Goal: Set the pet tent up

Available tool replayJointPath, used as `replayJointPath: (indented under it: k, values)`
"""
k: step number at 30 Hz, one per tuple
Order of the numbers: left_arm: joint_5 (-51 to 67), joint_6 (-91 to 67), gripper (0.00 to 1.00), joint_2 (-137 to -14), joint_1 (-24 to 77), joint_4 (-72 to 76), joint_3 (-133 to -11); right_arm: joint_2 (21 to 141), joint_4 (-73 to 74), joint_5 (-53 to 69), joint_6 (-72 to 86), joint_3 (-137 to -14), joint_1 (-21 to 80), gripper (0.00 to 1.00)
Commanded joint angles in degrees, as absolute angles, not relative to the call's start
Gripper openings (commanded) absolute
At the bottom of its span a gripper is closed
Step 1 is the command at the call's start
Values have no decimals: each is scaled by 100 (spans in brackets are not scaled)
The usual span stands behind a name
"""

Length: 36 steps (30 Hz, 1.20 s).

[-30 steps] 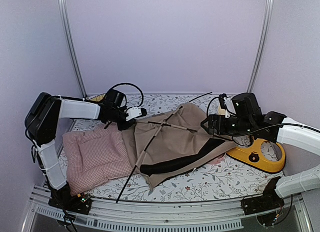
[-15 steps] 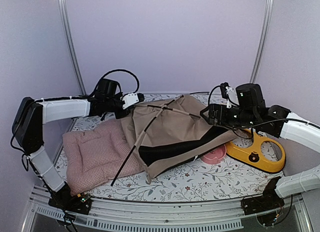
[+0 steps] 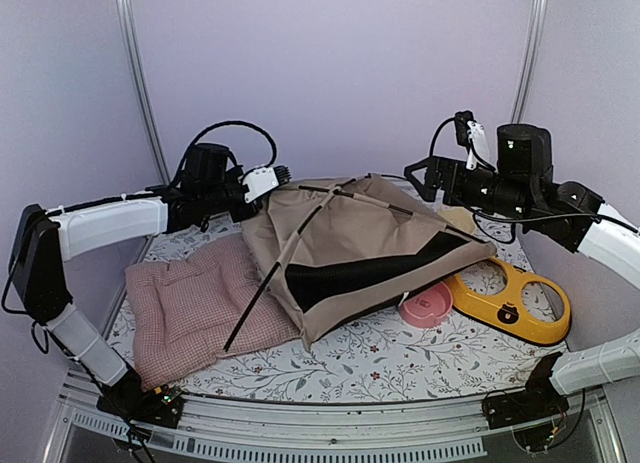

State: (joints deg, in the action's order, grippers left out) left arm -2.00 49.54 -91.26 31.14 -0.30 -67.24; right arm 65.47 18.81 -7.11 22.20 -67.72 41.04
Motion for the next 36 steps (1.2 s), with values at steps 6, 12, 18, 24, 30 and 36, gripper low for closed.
replayJointPath:
  k: [6, 12, 18, 24, 30, 36]
  values:
    - [-288, 4614, 0, -8541, 3341, 431, -6540, 6374, 1961, -858, 1988, -7129, 4061, 99]
    - [-719, 4396, 0, -8271, 3576, 852, -6359, 6281, 1991, -755, 1891, -7285, 4065, 99]
    - [-1689, 4095, 0, -8357, 3881, 1236, -6662, 6135, 1809, -568, 1546, -7560, 4062, 100]
    - [-2307, 3961, 0, -8485, 4177, 1425, -7047, 5972, 1505, -270, 1194, -7848, 4067, 99]
    - [-2619, 3832, 0, -8327, 4453, 1499, -7159, 5935, 1644, -278, 984, -8209, 4063, 99]
    - [-3033, 3404, 0, -8313, 4614, 1127, -7366, 5735, 1513, 49, 824, -8311, 4066, 99]
